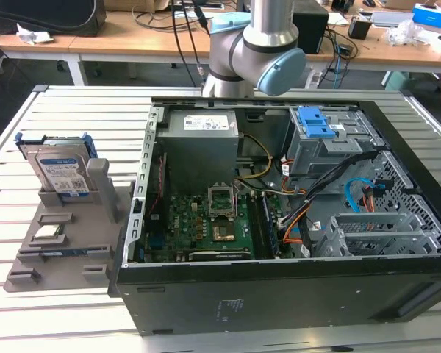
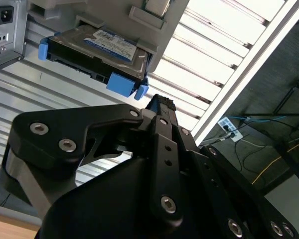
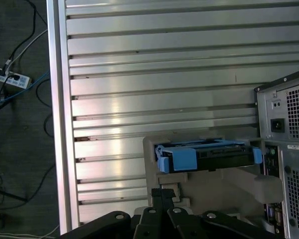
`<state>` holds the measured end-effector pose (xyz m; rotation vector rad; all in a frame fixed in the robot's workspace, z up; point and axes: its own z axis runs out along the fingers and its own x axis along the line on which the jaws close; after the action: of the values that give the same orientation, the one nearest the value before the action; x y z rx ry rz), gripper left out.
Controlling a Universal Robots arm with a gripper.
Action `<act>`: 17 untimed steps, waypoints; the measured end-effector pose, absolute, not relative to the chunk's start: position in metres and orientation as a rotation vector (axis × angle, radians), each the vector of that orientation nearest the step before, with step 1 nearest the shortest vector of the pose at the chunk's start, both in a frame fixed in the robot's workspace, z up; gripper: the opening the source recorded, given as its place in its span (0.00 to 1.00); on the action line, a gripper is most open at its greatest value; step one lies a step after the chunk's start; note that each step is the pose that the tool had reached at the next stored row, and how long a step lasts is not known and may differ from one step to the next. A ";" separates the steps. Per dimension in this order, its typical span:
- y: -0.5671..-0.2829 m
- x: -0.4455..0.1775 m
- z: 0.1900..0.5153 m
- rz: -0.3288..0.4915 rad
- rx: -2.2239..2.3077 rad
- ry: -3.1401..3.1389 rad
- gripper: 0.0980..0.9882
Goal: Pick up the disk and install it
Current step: 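Reach for the disk, then pick up the disk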
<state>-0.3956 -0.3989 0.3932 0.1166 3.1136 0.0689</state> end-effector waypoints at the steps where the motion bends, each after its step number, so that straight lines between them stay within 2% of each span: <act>1: -0.399 -0.396 0.393 0.069 0.117 3.114 0.01; 5: -0.399 -0.396 0.393 0.069 0.115 3.114 0.01; 17: -0.399 -0.396 0.393 0.073 -0.296 3.108 0.01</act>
<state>-0.3959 -0.3988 0.3933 -0.2960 3.1078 0.0735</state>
